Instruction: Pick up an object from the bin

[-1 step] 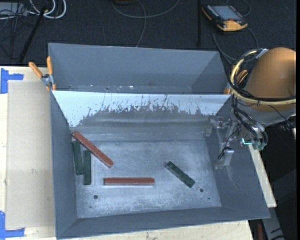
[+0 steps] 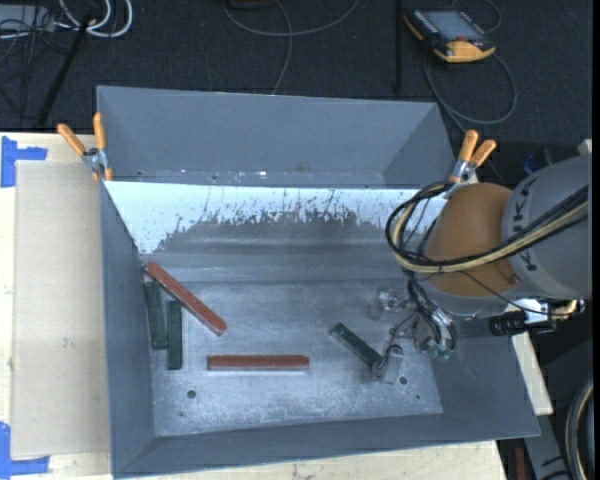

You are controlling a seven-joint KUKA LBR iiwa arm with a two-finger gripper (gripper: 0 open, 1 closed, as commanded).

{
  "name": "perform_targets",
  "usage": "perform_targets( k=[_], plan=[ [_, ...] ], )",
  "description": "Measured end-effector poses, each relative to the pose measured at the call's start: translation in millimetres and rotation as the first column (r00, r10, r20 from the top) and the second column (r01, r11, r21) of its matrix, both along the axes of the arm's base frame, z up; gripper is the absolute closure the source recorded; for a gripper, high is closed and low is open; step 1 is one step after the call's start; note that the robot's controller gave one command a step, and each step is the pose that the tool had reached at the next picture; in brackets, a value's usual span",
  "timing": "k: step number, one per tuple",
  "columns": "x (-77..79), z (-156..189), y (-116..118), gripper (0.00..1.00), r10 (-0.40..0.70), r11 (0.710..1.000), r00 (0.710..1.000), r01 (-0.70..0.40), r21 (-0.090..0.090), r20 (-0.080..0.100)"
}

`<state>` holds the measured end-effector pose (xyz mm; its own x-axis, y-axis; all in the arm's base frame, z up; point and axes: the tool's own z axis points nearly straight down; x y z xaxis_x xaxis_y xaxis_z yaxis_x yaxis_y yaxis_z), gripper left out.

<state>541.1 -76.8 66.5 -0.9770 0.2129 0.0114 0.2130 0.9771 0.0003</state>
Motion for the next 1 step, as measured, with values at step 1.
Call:
perform_targets(
  k=[1],
  plan=[
    [-13.3, 33.4, 32.7, 0.00, -0.188, 0.982, 0.982, 0.188, -0.001, 0.009]
  ],
)
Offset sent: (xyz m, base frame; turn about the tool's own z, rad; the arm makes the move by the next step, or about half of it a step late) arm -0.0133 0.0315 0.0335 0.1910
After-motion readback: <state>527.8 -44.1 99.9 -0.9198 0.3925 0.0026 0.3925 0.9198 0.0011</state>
